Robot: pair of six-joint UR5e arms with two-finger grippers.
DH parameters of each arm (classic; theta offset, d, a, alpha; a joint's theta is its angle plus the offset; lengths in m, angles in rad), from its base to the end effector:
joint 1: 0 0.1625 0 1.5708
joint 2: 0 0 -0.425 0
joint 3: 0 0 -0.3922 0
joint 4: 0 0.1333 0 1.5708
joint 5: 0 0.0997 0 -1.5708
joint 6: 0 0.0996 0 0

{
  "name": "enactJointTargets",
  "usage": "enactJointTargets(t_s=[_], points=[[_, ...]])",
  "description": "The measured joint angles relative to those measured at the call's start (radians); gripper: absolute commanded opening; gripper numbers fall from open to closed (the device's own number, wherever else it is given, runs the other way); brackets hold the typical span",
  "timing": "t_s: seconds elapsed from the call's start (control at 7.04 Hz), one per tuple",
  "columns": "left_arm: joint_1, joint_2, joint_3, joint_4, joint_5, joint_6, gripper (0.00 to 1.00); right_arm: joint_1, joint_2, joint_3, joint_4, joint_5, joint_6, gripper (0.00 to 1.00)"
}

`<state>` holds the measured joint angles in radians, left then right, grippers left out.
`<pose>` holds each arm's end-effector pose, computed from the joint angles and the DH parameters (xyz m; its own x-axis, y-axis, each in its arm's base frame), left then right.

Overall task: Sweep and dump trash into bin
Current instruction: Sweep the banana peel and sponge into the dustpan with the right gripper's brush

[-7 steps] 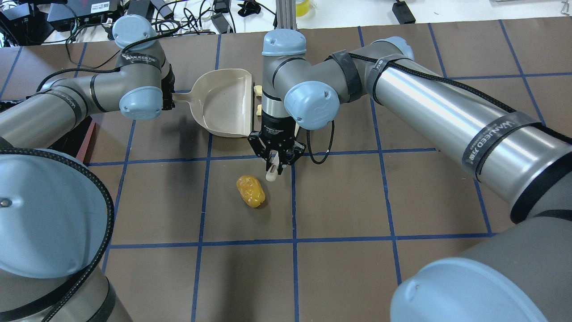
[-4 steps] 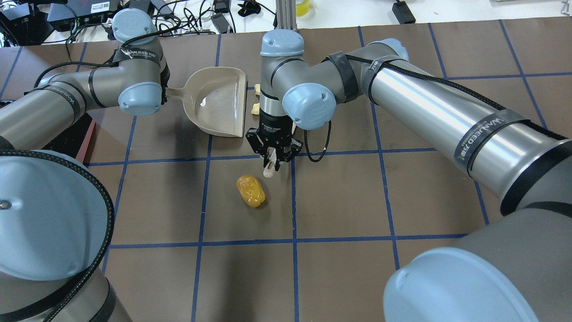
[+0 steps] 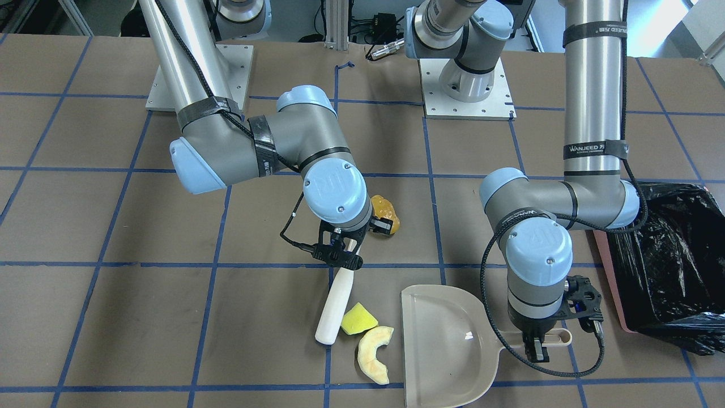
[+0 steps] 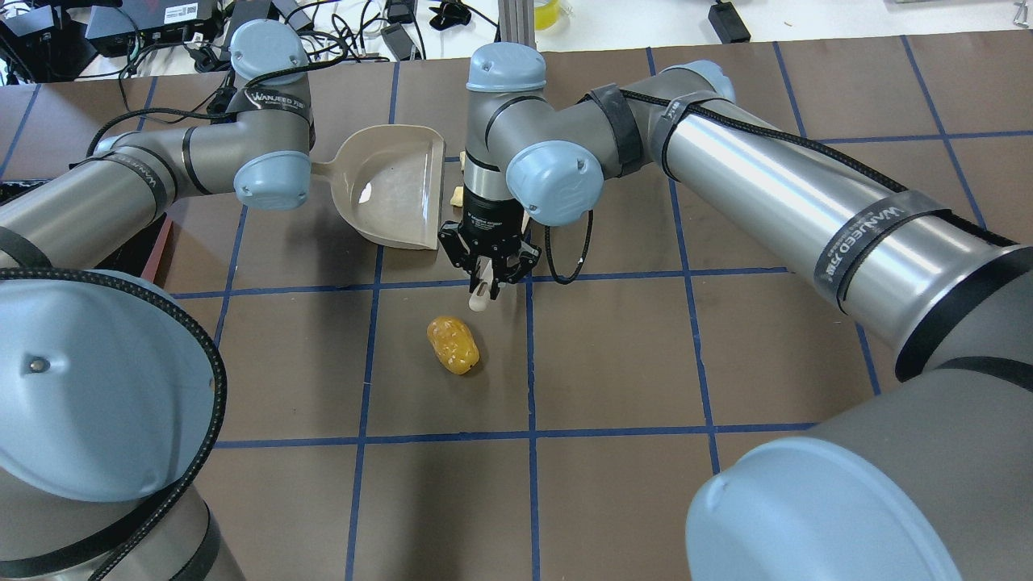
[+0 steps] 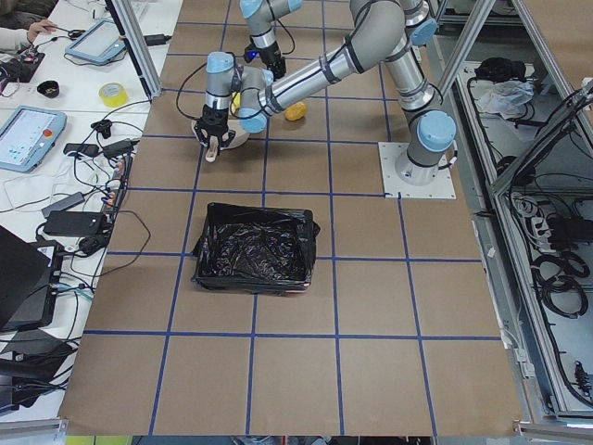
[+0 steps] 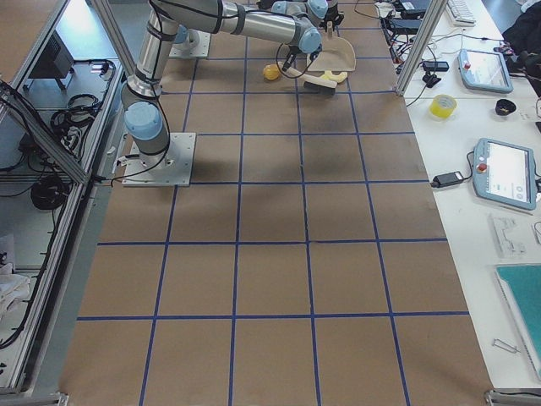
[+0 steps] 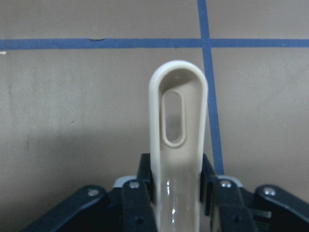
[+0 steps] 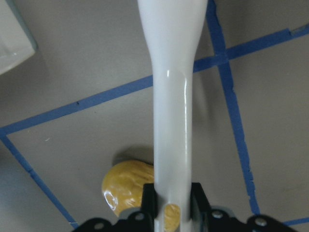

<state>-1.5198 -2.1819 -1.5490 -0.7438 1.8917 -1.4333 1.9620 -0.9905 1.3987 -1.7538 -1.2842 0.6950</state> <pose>-0.0666 -0.6933 0.2242 -0.0803 -0.9783 0.1912 -0.9418 0.0116 -0.3359 0.4043 -0.5567 0.2469 -0.9376 0.3410 -0.0686 0.2978 0.8889 0.3480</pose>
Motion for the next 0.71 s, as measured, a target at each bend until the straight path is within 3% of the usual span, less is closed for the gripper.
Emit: enactJointTargets(t_s=[0.71], points=[[-0.008, 0.009, -0.011, 0.021, 0.010, -0.005, 0.00, 0.015, 0.097, -0.086, -0.144, 0.089, -0.057, 0.00]])
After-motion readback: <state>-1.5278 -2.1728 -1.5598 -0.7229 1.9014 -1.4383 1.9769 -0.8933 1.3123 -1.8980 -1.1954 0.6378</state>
